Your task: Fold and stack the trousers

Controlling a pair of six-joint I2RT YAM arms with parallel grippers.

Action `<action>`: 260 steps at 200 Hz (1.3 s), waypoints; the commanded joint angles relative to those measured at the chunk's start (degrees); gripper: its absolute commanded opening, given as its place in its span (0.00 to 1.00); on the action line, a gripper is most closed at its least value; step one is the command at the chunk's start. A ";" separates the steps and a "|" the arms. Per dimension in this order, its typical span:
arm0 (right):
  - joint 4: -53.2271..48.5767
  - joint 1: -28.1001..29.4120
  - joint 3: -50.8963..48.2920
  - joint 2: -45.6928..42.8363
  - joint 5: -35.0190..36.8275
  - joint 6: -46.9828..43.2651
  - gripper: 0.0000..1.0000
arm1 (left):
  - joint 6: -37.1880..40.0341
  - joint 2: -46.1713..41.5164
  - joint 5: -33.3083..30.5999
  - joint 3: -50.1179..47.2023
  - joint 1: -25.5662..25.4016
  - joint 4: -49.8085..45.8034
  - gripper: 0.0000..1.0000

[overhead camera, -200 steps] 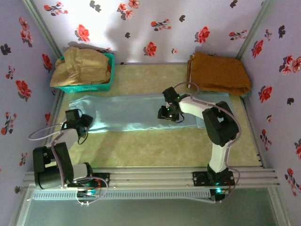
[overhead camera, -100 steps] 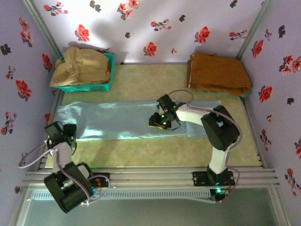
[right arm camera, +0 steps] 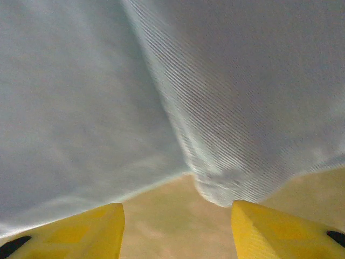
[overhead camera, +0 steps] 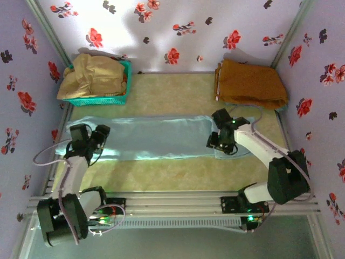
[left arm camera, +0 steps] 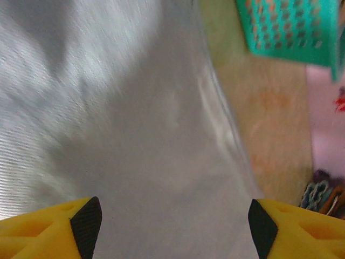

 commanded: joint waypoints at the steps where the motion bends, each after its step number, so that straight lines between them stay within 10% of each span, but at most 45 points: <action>1: -2.06 0.34 -2.11 1.47 4.68 0.61 0.56 | -1.03 3.72 0.73 -1.35 -2.62 5.45 0.75; 49: 1.97 0.34 -2.54 5.47 6.60 0.69 0.42 | -1.32 4.66 1.72 -3.29 -3.48 8.60 0.75; 98: -1.51 -0.05 1.63 4.13 11.82 -0.70 0.00 | -0.68 5.00 1.62 -3.43 -3.49 8.57 0.75; 156: -5.45 -11.14 8.15 -3.06 15.13 -3.90 0.00 | -0.17 4.84 1.78 -2.35 -3.49 8.59 0.75; 236: 0.42 -26.91 26.64 18.22 13.41 -4.67 0.00 | 0.13 6.17 2.34 -2.24 -4.87 8.70 0.76; 260: 1.39 -31.52 30.40 22.54 13.26 -3.51 0.15 | 0.26 6.28 2.97 -2.33 -4.96 8.85 0.77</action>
